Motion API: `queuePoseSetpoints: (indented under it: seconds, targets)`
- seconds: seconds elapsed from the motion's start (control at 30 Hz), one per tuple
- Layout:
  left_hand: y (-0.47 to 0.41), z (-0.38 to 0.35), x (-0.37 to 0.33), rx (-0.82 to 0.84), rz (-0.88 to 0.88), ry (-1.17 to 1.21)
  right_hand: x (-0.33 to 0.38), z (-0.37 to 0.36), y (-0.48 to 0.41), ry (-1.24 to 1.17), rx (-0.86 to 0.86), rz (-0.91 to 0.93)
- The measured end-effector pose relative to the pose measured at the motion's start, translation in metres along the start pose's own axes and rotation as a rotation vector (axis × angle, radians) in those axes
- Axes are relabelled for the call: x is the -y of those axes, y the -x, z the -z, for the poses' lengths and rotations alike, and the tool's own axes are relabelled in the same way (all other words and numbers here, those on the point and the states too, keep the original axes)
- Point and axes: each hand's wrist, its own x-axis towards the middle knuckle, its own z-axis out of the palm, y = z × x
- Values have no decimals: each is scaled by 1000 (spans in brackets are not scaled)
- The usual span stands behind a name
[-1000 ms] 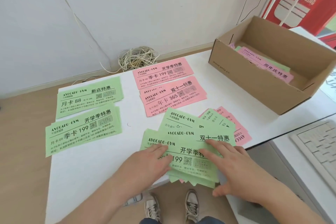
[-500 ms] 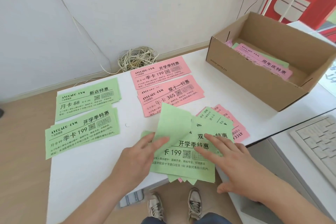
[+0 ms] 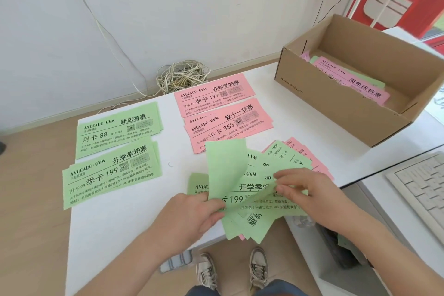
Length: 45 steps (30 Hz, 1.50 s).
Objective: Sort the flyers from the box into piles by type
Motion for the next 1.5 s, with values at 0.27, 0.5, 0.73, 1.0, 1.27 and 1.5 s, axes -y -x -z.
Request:
queuePoseSetpoints:
  seconds: [0.27, 0.5, 0.73, 1.0, 1.27, 1.5]
  targets:
    - [0, 6, 6, 26, 322, 298, 5, -15, 2, -338, -225, -274]
    - [5, 19, -5, -134, 417, 353, 37, -24, -2, -644, -83, -401]
    - [19, 23, -17, 123, -78, -195, 71, -21, -24, -592, 134, -419]
    - [41, 12, -4, 190, -150, -55, 86, -34, -31, -151, 218, -479]
    - [76, 35, 25, -38, -176, 181, 121, -17, -32, 165, 190, -236]
    - [113, 72, 75, -347, 662, 1104, 168, -13, -53, 98, 247, -10]
